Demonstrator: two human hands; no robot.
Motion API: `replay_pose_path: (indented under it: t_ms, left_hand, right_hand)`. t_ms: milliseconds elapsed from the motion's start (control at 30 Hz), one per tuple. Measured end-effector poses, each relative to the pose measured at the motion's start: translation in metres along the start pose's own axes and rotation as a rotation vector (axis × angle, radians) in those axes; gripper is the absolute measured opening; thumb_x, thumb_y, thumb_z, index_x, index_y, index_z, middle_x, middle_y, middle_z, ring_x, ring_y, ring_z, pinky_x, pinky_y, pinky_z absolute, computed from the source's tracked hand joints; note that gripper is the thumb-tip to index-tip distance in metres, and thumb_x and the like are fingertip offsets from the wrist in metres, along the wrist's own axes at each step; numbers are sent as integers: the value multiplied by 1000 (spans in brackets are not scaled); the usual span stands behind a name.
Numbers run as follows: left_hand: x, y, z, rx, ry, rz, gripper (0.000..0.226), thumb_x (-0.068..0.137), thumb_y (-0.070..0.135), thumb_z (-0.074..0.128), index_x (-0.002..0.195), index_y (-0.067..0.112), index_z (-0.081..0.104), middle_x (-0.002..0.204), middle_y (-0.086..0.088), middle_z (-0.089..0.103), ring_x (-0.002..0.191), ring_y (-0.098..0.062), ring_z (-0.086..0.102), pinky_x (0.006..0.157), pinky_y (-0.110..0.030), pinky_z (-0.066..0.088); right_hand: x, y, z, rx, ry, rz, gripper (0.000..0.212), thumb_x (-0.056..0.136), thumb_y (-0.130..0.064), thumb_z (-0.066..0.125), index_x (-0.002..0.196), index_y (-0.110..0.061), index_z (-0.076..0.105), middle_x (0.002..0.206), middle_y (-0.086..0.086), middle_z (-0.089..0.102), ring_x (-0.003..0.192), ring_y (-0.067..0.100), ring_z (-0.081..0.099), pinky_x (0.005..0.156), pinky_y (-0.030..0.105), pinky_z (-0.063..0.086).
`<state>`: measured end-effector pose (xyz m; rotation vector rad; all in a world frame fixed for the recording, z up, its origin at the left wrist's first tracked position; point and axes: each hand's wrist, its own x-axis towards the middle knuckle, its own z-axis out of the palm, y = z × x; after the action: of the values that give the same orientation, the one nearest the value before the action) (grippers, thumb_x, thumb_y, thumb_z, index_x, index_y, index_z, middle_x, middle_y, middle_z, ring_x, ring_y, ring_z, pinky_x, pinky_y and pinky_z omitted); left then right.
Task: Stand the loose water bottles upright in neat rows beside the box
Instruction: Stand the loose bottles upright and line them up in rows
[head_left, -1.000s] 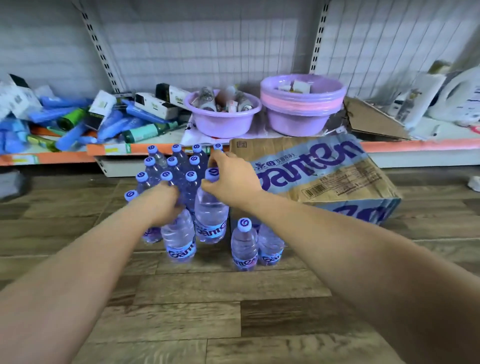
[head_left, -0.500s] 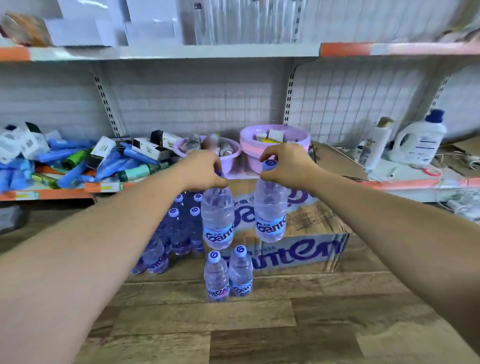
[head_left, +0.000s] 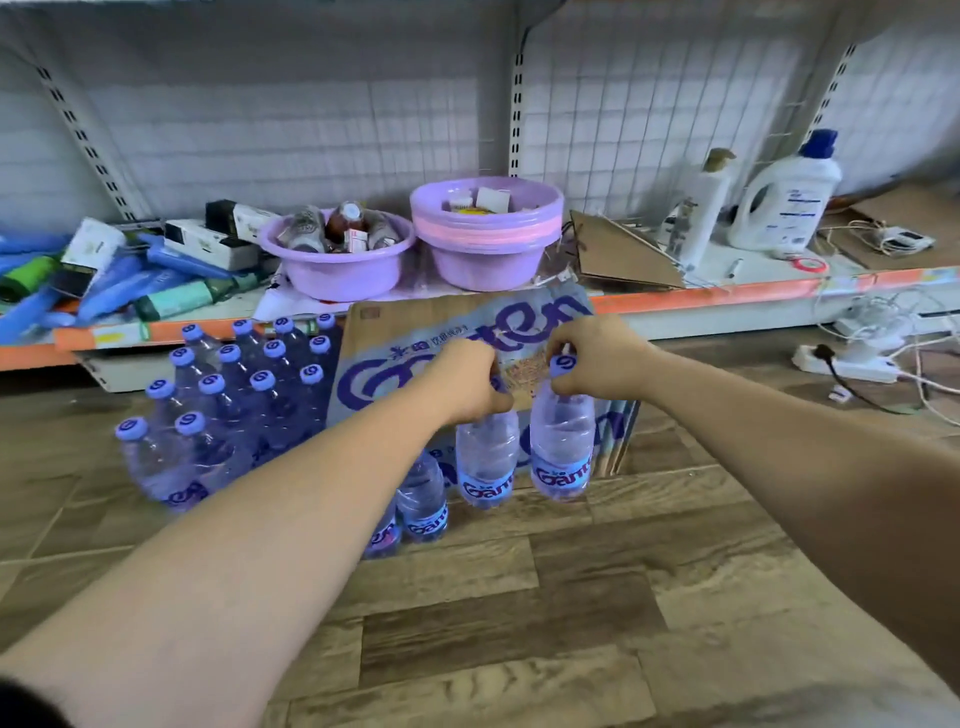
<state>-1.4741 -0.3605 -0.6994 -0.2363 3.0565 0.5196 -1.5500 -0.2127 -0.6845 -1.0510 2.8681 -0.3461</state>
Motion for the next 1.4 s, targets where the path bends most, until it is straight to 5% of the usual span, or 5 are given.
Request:
replay_pose_path:
  t_ms: [467,700,1000,1167,1400]
  left_hand:
    - [28,-51,106,74,-83,-137,37,86,27,65,112,4,54,115,-15,55,107,-34,56,85,-39,45]
    - [23,-58,109,113,-174,-112,34,86,30,62,106,4,54,112,-15,50,100,-36,58,81,-40,47]
    - [19,-57,113,117,-75,-125,36,92,29,57,114,2,49,119,-15,46,105,-35,56,81,-40,46]
    - [16,-62,106,131,-80,-61,44,89,32,60,121,6,46,123,-12,44,115,-32,49,89,-39,45]
    - [3,-91,70,168,130,89,36,92,31,50,120,9,46,121,-10,45,115,-29,49,82,-42,47]
  right_hand:
    - [34,25,115,25,-230,-16,36,78,-14,69,112,-8,59,110,12,65,101,30,58,72,31,42]
    - [36,12,127,107,-200,24,35,80,-16,67,113,-8,57,94,8,57,86,24,49,67,28,36]
    - [34,16,131,117,-163,69,32,80,-15,67,111,-10,57,106,12,64,93,26,55,71,29,41]
    - [35,9,123,-185,-209,25,41,82,-41,62,117,-23,53,112,2,64,102,25,60,69,29,42]
    - [54,-48,117,-182,40,-78,31,91,-37,47,112,-16,57,114,6,60,104,30,61,74,34,45]
